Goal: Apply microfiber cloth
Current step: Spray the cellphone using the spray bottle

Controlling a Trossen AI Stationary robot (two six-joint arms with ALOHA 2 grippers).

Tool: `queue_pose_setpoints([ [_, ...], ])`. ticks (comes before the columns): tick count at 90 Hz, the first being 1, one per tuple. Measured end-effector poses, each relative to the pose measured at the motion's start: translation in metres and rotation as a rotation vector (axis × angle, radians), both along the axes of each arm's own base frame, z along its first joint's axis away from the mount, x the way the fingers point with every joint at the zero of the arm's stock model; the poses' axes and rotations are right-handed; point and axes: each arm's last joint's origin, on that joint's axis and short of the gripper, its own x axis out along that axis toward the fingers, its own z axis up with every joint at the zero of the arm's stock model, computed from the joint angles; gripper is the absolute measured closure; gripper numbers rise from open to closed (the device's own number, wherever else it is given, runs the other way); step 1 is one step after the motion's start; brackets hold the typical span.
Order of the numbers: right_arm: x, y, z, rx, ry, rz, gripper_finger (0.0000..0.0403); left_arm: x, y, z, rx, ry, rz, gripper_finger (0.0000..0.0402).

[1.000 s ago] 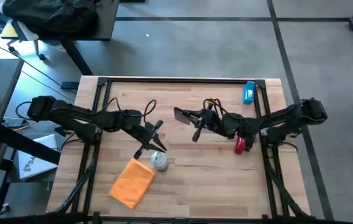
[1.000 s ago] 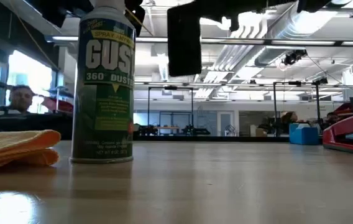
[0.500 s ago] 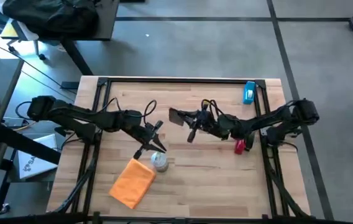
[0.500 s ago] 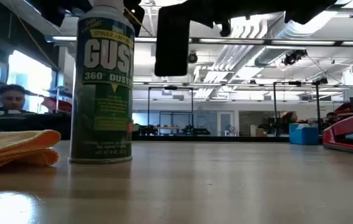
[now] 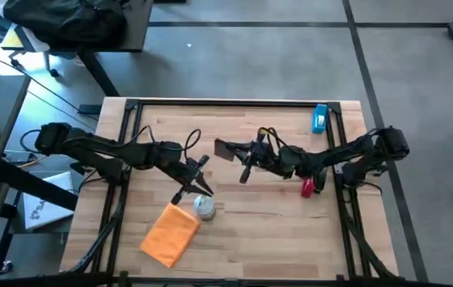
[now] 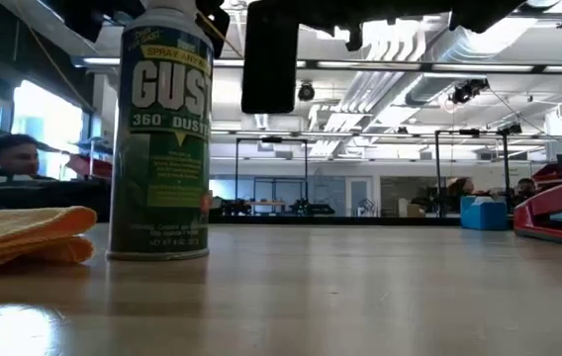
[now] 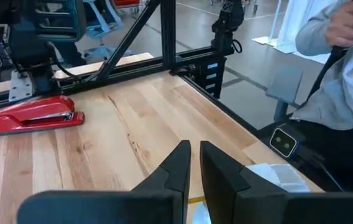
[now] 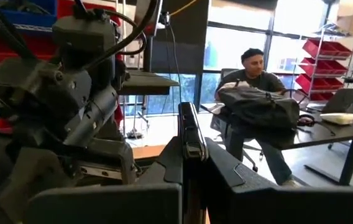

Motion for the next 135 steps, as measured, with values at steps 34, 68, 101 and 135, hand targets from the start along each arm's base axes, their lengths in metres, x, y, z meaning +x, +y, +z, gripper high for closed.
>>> queue_pose_setpoints([
  [34,0.01,0.002,-0.026,0.087,0.074,0.018,0.0402,0.0,0.0,-0.001,-0.004,0.011,0.002,0.0383],
  [68,0.004,0.006,0.024,-0.034,-0.094,0.013,0.0402,0.0,-0.001,-0.001,-0.012,0.02,0.004,0.0383],
  [101,0.005,0.017,0.012,0.001,0.065,0.048,0.0402,0.0,-0.001,-0.002,0.008,0.018,0.012,0.0383],
  [135,0.009,0.014,-0.013,0.1,0.085,0.044,0.0402,-0.001,-0.001,-0.002,0.012,0.024,0.021,0.0383],
])
